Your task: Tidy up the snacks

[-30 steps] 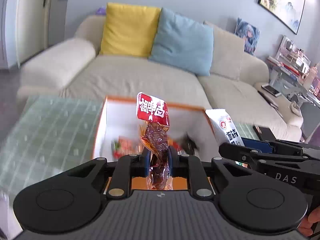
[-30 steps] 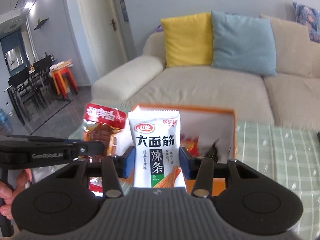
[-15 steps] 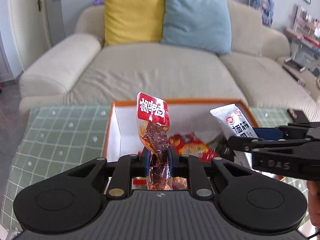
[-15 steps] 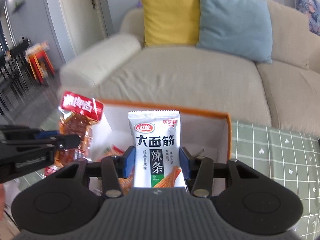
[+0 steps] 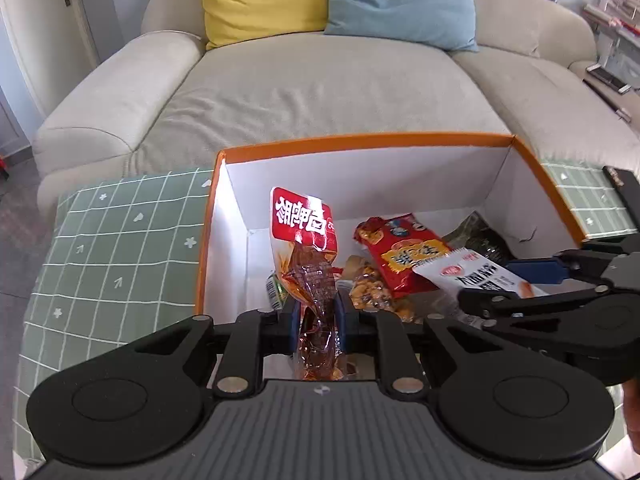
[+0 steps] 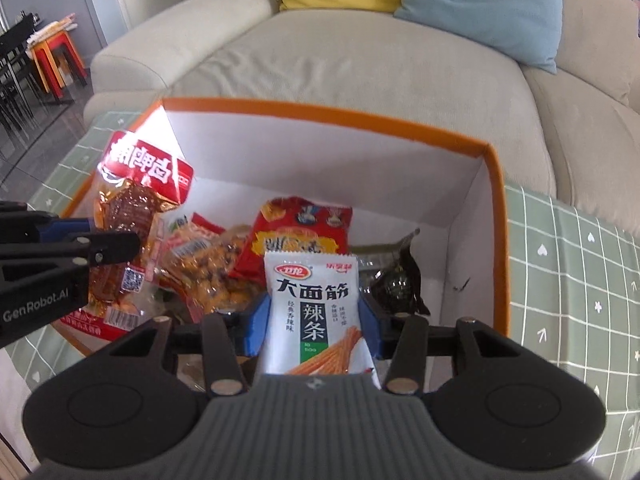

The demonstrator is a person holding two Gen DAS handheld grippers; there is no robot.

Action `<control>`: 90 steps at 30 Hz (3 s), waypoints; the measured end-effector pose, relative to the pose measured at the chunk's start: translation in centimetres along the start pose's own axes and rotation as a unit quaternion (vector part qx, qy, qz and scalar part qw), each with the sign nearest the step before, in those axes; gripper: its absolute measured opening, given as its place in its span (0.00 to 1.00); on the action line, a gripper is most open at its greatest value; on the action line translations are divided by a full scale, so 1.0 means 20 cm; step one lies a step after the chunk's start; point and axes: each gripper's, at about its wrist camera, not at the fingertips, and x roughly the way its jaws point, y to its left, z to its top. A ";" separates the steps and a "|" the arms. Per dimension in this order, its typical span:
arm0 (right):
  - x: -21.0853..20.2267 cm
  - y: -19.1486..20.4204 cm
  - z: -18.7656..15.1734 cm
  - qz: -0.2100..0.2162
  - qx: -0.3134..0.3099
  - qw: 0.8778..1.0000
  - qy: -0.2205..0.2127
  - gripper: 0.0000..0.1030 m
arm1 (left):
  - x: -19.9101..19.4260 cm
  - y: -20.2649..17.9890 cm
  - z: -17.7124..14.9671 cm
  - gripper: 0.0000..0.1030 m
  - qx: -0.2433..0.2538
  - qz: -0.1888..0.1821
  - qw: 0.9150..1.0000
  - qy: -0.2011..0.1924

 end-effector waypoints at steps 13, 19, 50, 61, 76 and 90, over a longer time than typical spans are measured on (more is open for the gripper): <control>-0.24 -0.04 -0.05 0.000 0.012 0.999 -0.038 0.68 | -0.24 -0.06 0.00 0.60 0.031 0.062 0.996 -0.052; -0.56 -0.06 -0.05 -0.004 0.011 0.994 -0.111 0.85 | -0.50 -0.07 0.03 0.72 0.022 0.077 0.989 -0.123; -1.11 0.13 -0.59 -0.057 0.017 0.972 -0.228 0.96 | -0.80 -0.11 -0.43 0.86 -0.005 0.069 0.984 -0.165; -0.96 0.07 -0.57 -0.056 0.028 0.978 -0.201 0.96 | -0.69 -0.13 -0.46 0.86 -0.012 0.066 0.989 -0.131; -0.88 0.04 -0.58 -0.049 0.035 0.981 -0.184 0.96 | -0.65 -0.16 -0.44 0.86 -0.007 0.068 0.991 -0.116; -0.89 0.03 -0.59 -0.042 0.035 0.981 -0.185 0.96 | -0.64 -0.18 -0.44 0.86 -0.003 0.066 0.992 -0.110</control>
